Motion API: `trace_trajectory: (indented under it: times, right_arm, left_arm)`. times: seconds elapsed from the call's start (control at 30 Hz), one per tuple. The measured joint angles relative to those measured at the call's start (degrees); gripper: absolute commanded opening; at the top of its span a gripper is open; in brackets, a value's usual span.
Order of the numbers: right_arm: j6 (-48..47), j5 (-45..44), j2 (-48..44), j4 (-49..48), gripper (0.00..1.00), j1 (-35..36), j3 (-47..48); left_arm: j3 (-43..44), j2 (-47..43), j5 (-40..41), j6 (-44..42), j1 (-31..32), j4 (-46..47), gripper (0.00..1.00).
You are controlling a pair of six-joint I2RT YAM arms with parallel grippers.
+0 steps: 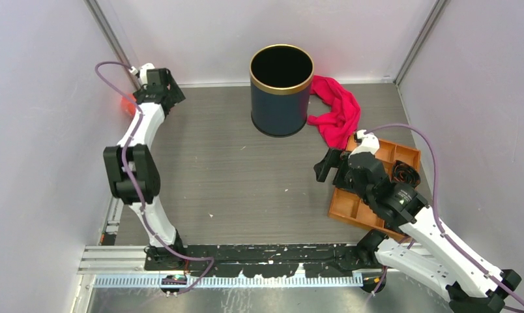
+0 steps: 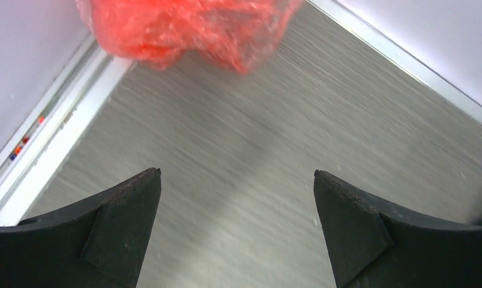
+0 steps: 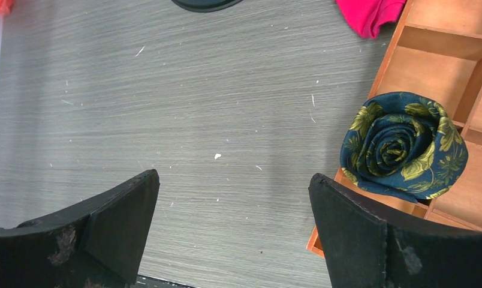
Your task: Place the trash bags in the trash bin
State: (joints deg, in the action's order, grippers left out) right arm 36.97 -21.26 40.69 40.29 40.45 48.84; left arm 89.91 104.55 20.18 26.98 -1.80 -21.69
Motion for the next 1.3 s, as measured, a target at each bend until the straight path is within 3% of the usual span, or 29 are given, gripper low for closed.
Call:
trace_trajectory:
  times: [0.4, 0.8, 0.97, 1.1, 1.2, 1.3]
  right_arm:
    - [-0.90, 3.15, 6.21, -1.70, 1.00, 0.02, 0.13]
    - [-2.49, 6.05, 11.37, -3.45, 1.00, 0.11, -0.31]
    - [-2.95, 6.40, 14.34, -4.35, 1.00, 0.11, -0.35]
    - [-3.21, 6.88, 17.42, -5.29, 1.00, 0.11, -0.37]
    - [-3.23, 7.32, 19.12, -5.99, 1.00, 0.11, -0.42]
    - [-3.23, 7.80, 19.74, -6.12, 1.00, 0.11, -0.42]
  left_arm:
    - [19.96, 25.07, 3.72, -6.27, -6.91, 2.86, 1.00]
    - [28.81, 34.56, 9.92, -12.94, -7.82, 8.94, 1.00]
    - [36.35, 40.30, 9.57, -13.66, -8.44, 8.90, 0.98]
    - [43.58, 45.70, 7.32, -13.33, -9.29, 7.87, 0.82]
    - [45.13, 47.41, 5.29, -12.28, -9.60, 6.95, 0.61]
    - [45.07, 47.58, 2.73, -11.08, -9.75, 5.92, 0.23]
